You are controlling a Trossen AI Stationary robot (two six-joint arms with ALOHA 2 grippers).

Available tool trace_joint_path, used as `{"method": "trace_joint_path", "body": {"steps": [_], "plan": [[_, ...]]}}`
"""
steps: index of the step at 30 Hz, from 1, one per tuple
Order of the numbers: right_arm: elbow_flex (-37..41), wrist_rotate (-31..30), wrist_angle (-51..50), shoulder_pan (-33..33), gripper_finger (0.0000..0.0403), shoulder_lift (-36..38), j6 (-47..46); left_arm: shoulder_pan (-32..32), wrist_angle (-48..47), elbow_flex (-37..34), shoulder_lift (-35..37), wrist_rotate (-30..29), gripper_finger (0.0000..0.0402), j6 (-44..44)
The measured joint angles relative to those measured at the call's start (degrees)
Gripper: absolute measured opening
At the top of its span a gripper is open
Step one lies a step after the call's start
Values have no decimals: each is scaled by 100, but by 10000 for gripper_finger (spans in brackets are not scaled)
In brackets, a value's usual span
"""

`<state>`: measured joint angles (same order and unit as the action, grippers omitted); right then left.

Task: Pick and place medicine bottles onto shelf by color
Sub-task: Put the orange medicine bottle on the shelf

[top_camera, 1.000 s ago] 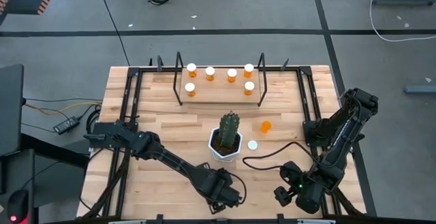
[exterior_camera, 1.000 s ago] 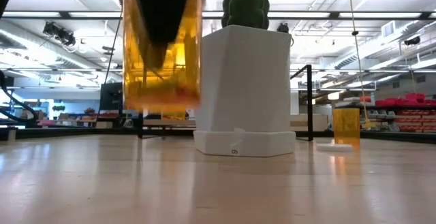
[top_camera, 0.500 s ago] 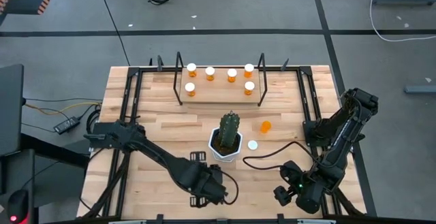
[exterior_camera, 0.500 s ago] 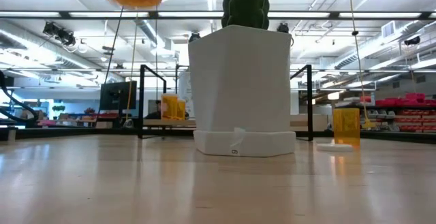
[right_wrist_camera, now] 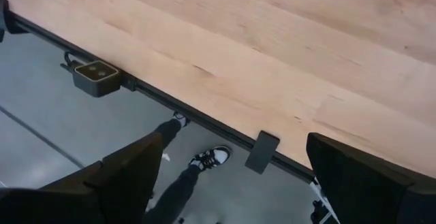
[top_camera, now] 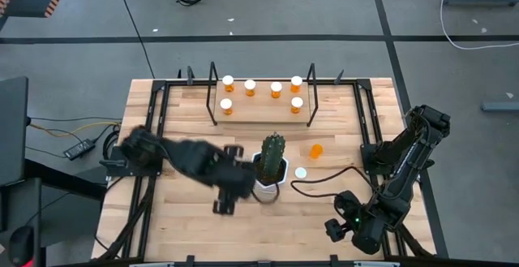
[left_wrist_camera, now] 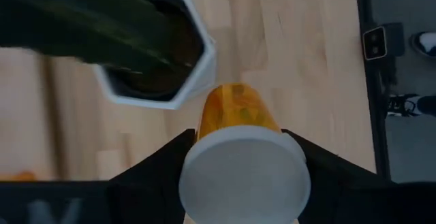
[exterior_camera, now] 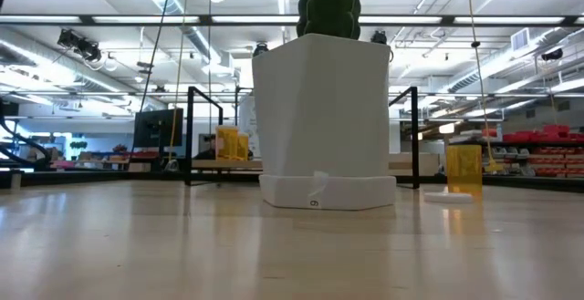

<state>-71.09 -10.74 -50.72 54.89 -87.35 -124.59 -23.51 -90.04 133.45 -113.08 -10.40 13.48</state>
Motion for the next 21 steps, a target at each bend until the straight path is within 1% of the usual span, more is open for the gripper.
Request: {"method": "trace_joint_path", "body": {"steps": [5,9,12,15,21], "plan": [[0,-16,0,-103,371,0,-78,691,0,0,511,110,217,-696],[0,-16,0,-327,371,0,-80,1340,1,0,745,377,213,-1249],[0,-18,0,-503,371,0,-77,1791,2,0,832,424,202,-1723],[0,-16,4,-650,371,0,-77,2253,2,0,870,518,200,-2176],[0,5,51,-853,371,0,-77,3253,2,-2,725,598,220,-2963]]}}
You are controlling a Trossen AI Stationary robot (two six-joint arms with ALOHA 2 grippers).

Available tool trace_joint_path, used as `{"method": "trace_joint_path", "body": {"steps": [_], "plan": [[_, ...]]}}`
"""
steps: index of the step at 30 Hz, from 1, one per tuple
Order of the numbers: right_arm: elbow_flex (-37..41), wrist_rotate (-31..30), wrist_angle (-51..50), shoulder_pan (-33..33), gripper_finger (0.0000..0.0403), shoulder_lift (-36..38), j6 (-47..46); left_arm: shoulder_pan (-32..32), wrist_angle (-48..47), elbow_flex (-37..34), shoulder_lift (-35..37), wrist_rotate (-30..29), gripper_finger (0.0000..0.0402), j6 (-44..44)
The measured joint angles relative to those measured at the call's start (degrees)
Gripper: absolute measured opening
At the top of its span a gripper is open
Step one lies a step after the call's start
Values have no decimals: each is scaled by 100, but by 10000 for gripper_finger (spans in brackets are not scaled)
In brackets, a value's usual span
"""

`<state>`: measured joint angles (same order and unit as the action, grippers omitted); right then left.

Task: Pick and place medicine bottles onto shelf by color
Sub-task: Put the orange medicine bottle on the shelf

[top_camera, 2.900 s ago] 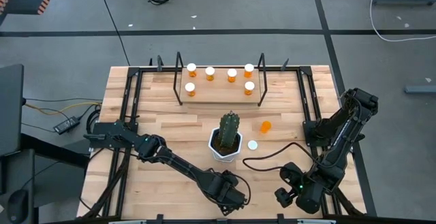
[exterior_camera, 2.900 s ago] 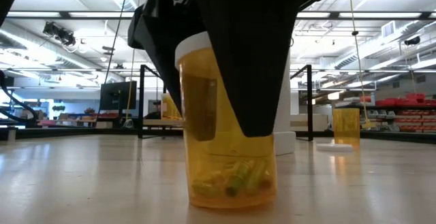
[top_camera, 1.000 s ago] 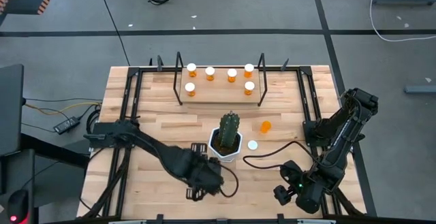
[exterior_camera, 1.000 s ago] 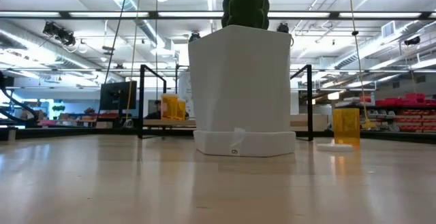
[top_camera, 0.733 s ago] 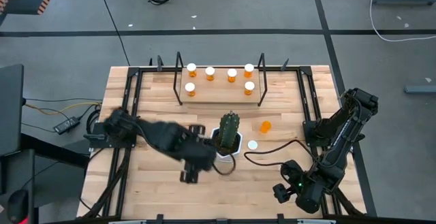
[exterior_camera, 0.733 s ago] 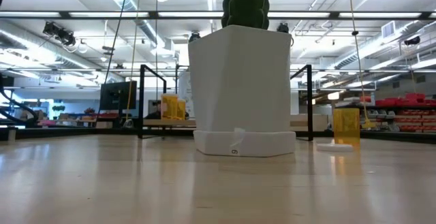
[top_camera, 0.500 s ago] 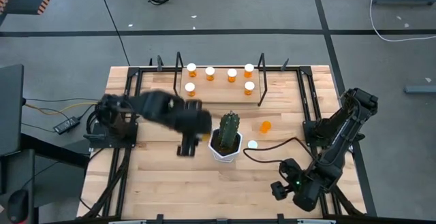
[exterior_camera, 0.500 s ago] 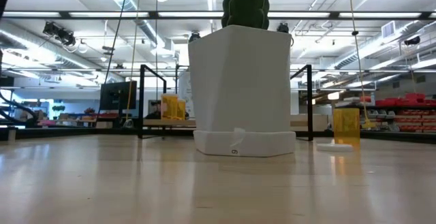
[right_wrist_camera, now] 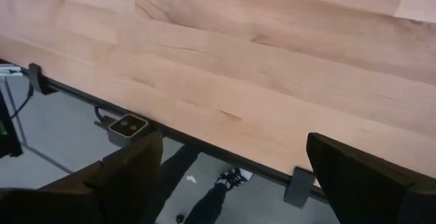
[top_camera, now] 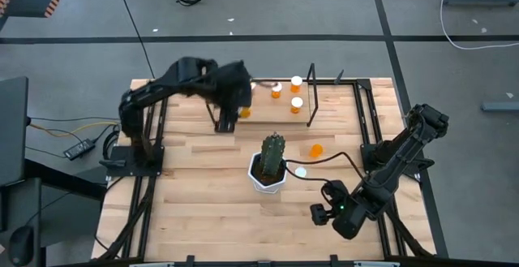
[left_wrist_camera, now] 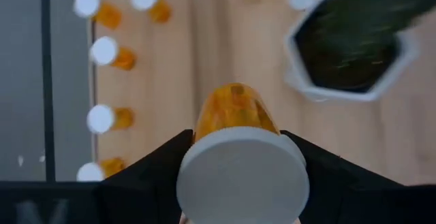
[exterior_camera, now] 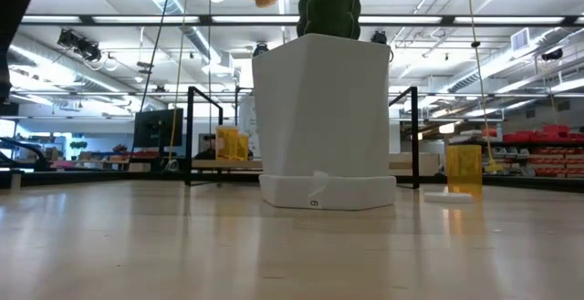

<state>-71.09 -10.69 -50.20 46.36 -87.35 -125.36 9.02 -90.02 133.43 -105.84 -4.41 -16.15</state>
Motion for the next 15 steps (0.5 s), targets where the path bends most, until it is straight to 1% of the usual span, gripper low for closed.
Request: {"method": "trace_joint_path", "body": {"steps": [3,6,10,15], "plan": [[0,26,61,-66,371,0,-2,481,0,-1,-179,137,217,-251],[0,53,105,-122,371,0,-2,909,0,-1,-407,529,206,-224],[0,155,130,-192,371,0,-44,1283,0,-1,-828,571,202,-204],[0,204,134,-240,371,0,-44,1502,0,-4,-1306,559,220,-64]]}}
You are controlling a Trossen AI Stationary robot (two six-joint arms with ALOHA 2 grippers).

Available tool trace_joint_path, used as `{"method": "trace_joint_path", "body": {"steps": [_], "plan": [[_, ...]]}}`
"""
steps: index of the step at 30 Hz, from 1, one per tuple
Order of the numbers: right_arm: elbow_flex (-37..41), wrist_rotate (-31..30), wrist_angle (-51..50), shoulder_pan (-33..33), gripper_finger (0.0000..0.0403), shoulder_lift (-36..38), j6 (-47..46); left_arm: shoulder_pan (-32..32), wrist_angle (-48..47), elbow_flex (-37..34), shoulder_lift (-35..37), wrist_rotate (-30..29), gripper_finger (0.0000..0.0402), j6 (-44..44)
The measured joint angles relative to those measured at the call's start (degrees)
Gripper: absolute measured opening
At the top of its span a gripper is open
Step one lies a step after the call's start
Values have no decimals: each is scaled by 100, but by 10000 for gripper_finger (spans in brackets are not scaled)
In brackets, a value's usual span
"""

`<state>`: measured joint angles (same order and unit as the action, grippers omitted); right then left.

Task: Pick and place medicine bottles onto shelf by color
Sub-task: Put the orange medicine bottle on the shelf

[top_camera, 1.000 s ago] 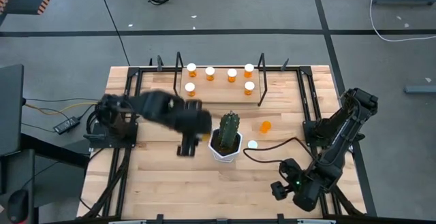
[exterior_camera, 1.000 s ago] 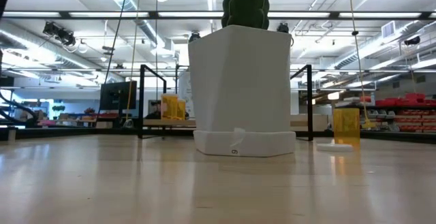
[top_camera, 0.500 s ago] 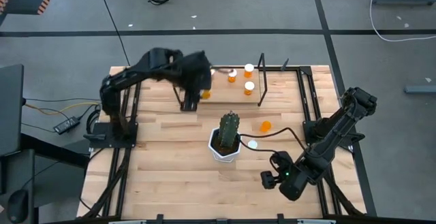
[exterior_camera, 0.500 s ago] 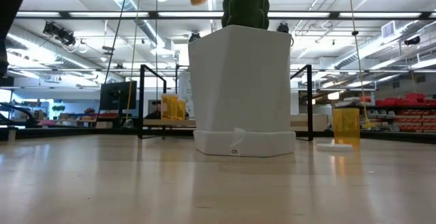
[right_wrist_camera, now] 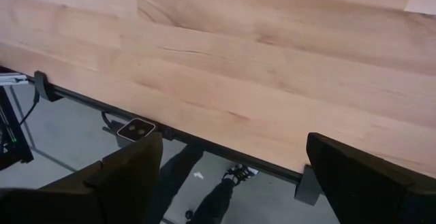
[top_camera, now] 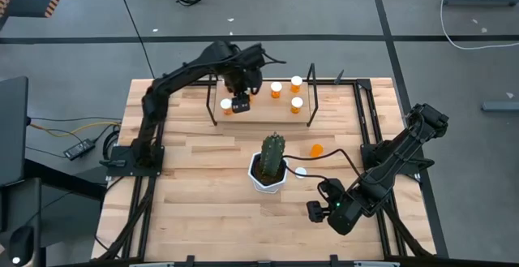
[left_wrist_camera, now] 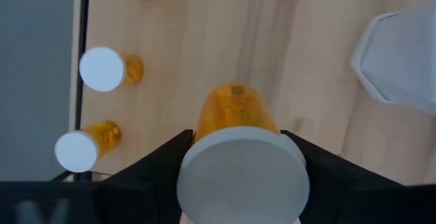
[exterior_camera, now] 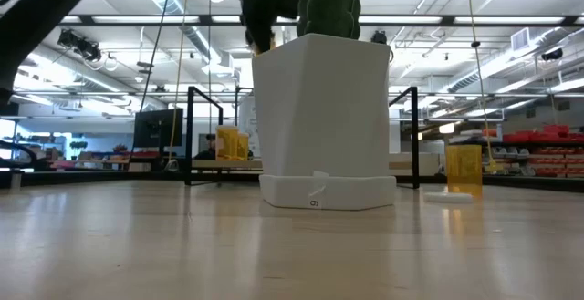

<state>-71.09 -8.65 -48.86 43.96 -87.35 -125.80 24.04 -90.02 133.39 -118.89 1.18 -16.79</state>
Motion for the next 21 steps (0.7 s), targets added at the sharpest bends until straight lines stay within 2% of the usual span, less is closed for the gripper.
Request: {"method": "trace_joint_path", "body": {"steps": [8,14,21], "plan": [[0,18,0,3,371,0,-20,87,94,-1,-529,-99,204,-25],[0,18,18,3,371,0,-22,93,429,-1,-599,-178,205,-194],[0,18,19,3,371,0,-22,128,796,-596,-592,-372,202,-241]]}}
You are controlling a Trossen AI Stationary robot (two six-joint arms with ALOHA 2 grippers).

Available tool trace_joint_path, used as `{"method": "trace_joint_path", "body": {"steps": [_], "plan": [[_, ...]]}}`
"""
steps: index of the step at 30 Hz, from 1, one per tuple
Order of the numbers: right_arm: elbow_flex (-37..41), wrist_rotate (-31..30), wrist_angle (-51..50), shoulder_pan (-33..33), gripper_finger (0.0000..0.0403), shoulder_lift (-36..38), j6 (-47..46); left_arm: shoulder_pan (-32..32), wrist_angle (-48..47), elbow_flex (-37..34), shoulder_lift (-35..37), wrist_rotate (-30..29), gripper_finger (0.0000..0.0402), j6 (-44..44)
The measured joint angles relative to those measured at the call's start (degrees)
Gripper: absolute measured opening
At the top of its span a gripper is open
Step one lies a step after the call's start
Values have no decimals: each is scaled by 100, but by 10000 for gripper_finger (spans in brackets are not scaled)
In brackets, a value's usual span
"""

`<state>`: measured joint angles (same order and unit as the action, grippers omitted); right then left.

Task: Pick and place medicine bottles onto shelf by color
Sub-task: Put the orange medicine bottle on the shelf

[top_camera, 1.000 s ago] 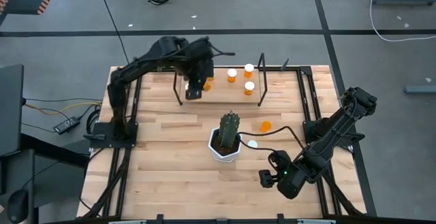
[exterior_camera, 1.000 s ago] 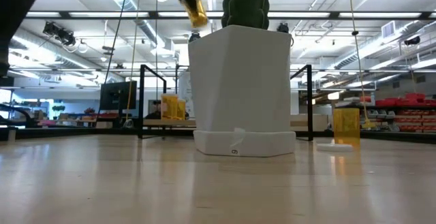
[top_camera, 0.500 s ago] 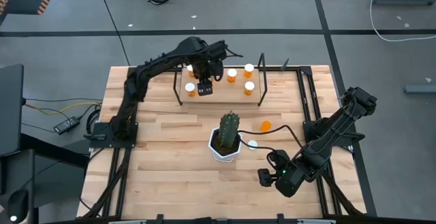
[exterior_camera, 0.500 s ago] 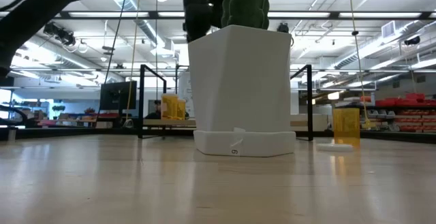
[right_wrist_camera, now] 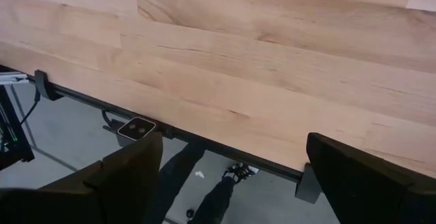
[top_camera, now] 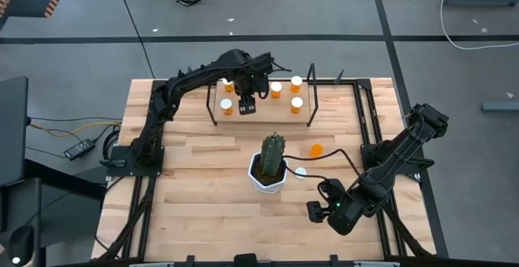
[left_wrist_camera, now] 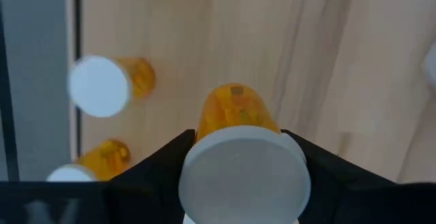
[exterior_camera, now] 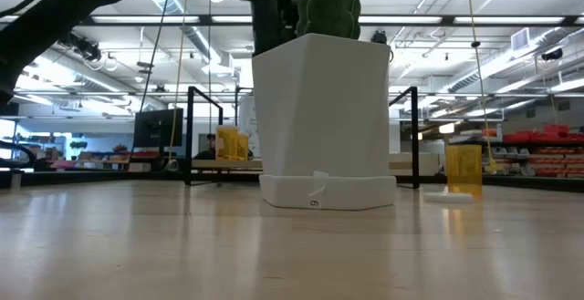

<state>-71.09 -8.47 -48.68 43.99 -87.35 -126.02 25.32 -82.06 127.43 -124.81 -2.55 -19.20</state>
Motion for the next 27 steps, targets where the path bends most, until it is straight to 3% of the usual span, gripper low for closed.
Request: {"method": "trace_joint_path", "body": {"steps": [13,27], "plan": [[0,0,-3,0,371,0,4,-24,1027,-1158,0,-200,204,-134],[0,85,-3,0,371,0,0,-46,1611,-1908,28,-399,206,-180]]}}
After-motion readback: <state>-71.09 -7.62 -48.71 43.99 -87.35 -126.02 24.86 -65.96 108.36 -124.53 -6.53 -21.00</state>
